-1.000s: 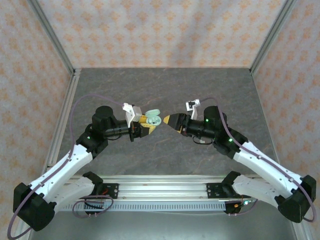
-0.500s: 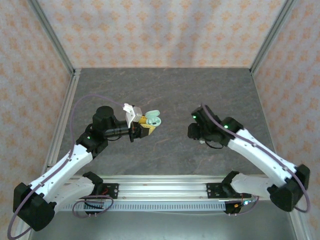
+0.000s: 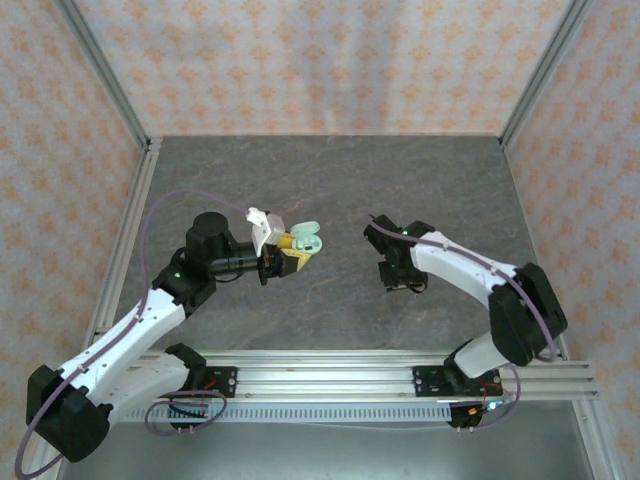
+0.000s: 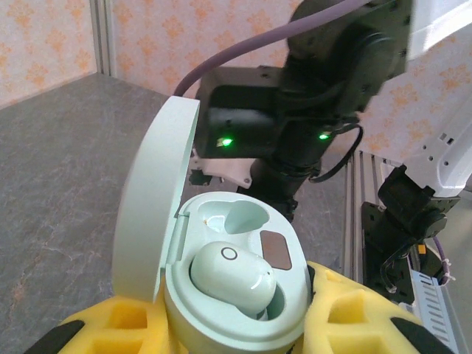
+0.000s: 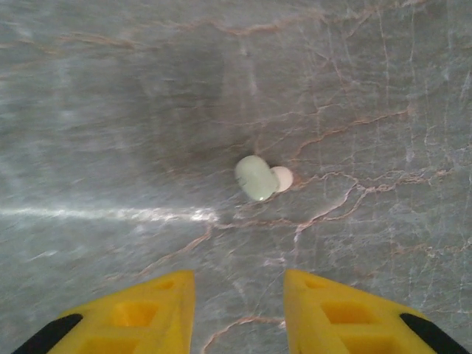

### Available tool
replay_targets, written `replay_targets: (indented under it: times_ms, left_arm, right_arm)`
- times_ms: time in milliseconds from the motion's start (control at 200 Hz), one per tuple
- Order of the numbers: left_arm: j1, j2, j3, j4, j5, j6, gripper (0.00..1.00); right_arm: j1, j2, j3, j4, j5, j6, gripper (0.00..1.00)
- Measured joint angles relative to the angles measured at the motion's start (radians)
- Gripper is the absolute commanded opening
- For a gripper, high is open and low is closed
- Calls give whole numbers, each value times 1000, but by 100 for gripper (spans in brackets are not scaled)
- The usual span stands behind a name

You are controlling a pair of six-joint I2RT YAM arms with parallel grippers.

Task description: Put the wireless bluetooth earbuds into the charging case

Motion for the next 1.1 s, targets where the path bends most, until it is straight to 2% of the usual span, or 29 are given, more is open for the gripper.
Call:
replay_targets:
  times_ms: [105,380,1101]
  left_arm:
    - [0,0,0,-5,0,9,16]
    - [0,-2,0,-31,0,15,16]
    - [0,-16,0,-60,-4,37,15]
  right_arm:
    - [-31,68,18,2,1,-22,33]
    - [-34,179,48,21,10,-68,29]
    - [-35,267,84,25,53,-104,25]
